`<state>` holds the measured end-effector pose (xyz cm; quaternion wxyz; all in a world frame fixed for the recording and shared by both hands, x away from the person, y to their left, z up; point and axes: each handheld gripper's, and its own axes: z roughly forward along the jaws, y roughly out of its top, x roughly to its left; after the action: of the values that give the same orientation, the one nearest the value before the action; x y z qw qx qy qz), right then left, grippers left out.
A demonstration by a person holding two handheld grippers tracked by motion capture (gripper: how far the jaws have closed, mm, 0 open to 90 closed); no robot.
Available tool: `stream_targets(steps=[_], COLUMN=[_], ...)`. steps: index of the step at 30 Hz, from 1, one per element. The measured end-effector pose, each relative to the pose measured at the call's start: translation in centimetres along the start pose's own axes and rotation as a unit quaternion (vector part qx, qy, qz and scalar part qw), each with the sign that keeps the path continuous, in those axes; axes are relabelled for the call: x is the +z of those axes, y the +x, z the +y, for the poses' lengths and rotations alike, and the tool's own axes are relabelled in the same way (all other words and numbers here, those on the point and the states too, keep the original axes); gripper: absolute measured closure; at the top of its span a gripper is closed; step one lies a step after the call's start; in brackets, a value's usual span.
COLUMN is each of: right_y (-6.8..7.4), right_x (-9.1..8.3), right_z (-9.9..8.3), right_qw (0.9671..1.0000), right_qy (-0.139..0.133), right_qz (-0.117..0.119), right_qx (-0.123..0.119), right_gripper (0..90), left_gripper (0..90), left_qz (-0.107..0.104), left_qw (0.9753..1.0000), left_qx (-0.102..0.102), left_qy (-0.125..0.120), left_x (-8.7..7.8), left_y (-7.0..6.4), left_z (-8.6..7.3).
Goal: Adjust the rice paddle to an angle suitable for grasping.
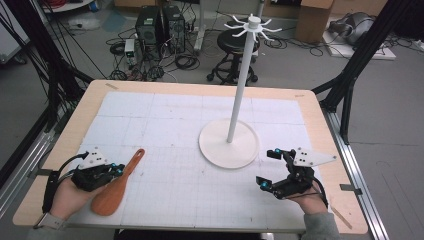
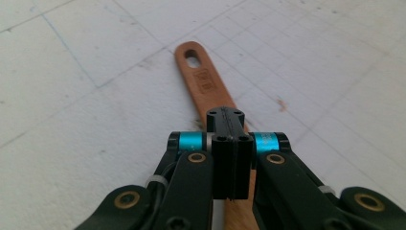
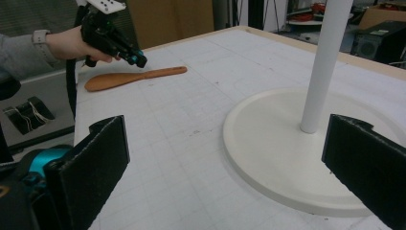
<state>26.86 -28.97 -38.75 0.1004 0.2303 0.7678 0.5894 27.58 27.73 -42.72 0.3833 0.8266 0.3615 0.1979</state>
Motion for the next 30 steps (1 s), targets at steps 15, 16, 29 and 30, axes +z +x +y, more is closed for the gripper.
stream_targets(steps=[15,16,29,30], right_y=[0.0,0.0,0.0,0.0], right_x=[-0.1,-0.1,0.0,0.0], right_z=[0.0,0.0,0.0,0.0], right_qw=[1.0,1.0,1.0,1.0], right_qy=[-0.004,-0.004,-0.002,-0.002], right_qz=[0.001,0.001,0.002,0.003], right_qx=[0.001,0.0,-0.001,-0.001], right_gripper=[0.8,0.8,0.8,0.8], left_gripper=[89.7,89.7,89.6,89.6], left_qz=[-0.008,-0.01,-0.009,-0.015], left_qw=[0.9981,0.9981,0.9983,0.9982], left_qx=[-0.061,-0.06,-0.05,-0.05], left_qy=[0.01,0.011,0.028,0.03], left_x=[1.7,1.8,2.4,2.4], left_y=[2.8,2.8,2.2,2.2], left_z=[-0.1,-0.1,-0.1,-0.1])
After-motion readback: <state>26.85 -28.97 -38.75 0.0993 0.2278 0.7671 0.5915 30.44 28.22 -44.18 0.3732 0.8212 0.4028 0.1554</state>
